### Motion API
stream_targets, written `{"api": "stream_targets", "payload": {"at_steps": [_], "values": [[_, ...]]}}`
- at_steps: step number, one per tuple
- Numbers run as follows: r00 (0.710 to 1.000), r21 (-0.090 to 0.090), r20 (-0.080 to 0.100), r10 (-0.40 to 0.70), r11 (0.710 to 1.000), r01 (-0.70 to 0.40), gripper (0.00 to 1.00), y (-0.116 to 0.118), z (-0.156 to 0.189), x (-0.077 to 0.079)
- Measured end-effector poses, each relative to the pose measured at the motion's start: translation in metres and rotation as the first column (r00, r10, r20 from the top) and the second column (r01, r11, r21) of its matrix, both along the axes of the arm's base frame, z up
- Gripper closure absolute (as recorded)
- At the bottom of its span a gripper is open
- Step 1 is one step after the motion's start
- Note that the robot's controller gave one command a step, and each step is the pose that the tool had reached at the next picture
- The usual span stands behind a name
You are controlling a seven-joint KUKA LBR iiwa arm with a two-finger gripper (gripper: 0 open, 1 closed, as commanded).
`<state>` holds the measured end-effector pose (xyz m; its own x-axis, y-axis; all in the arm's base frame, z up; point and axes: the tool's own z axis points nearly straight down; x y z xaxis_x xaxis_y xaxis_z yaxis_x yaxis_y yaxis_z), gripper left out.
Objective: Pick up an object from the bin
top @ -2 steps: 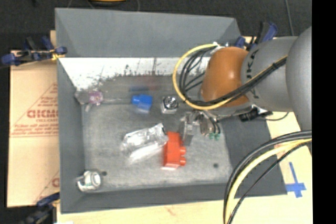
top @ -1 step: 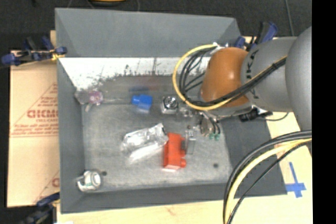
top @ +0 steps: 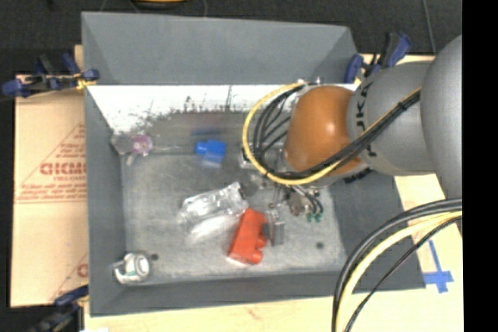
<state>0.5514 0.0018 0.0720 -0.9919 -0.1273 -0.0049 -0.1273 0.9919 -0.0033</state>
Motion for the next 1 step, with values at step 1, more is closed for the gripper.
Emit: {"api": "stream_targets", "payload": {"at_steps": [1], "values": [[0.948,-0.002,0.008,0.319,0.948,-0.319,0.00,0.0189,0.0001,-0.0490]]}}
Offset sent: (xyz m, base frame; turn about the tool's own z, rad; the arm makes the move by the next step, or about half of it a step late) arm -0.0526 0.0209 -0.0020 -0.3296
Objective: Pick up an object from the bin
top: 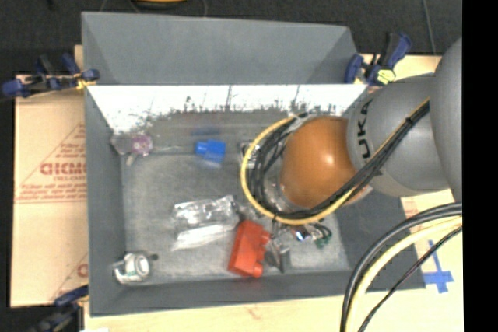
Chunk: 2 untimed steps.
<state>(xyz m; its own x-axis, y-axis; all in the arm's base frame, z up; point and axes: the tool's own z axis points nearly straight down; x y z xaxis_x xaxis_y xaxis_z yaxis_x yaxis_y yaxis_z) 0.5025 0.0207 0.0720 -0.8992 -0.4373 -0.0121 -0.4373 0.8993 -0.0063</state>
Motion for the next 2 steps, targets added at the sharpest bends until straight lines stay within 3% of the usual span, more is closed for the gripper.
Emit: {"api": "stream_targets", "payload": {"at_steps": [1,2], "values": [[0.943,-0.008,0.018,0.333,0.943,-0.333,0.00,0.0084,0.0039,-0.0186],[0.853,-0.013,0.016,0.521,0.853,-0.521,0.00,0.0154,0.0039,-0.0220]]}}
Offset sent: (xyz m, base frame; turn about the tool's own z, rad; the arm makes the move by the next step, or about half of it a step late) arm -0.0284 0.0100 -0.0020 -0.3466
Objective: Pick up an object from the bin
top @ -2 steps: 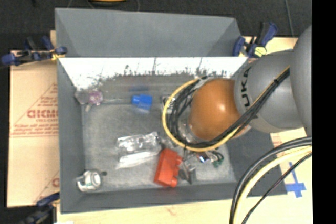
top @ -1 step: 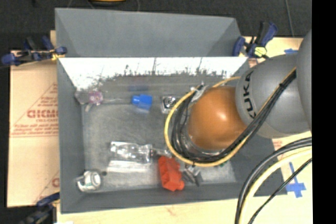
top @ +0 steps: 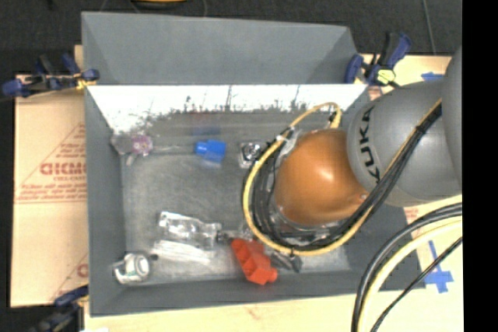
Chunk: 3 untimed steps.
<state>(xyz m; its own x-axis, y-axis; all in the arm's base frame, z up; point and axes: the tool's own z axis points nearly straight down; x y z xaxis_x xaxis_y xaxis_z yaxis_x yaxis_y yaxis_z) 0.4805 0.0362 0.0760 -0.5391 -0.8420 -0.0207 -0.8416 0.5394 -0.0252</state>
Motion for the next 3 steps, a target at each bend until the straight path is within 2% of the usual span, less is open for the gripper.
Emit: {"api": "stream_targets", "payload": {"at_steps": [1,2,3], "values": [[0.979,-0.002,-0.008,0.205,0.979,-0.205,0.00,0.0007,0.0008,0.0005],[0.979,-0.002,-0.005,0.202,0.979,-0.202,1.00,0.0011,0.0019,0.0016],[0.980,-0.002,-0.009,0.201,0.980,-0.201,0.00,0.0007,0.0009,0.0003]]}}
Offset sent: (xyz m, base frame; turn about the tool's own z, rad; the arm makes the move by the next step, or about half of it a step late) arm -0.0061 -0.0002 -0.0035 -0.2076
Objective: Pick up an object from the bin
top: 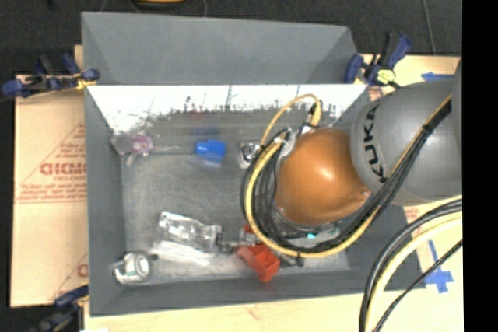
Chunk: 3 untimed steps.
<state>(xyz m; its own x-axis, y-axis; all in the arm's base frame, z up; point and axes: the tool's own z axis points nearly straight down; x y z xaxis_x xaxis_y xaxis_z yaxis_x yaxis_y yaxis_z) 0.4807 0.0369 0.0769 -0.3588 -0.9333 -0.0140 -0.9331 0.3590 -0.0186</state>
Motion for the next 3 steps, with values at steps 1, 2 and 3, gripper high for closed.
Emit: {"api": "stream_targets", "payload": {"at_steps": [1,2,3], "values": [[1.000,-0.003,-0.019,-0.002,1.000,0.002,1.00,0.000,-0.004,-0.006],[1.000,-0.006,-0.014,0.000,1.000,0.000,1.00,-0.015,0.058,0.014],[1.000,-0.006,-0.012,0.010,1.000,-0.010,1.00,-0.019,0.176,0.014]]}}
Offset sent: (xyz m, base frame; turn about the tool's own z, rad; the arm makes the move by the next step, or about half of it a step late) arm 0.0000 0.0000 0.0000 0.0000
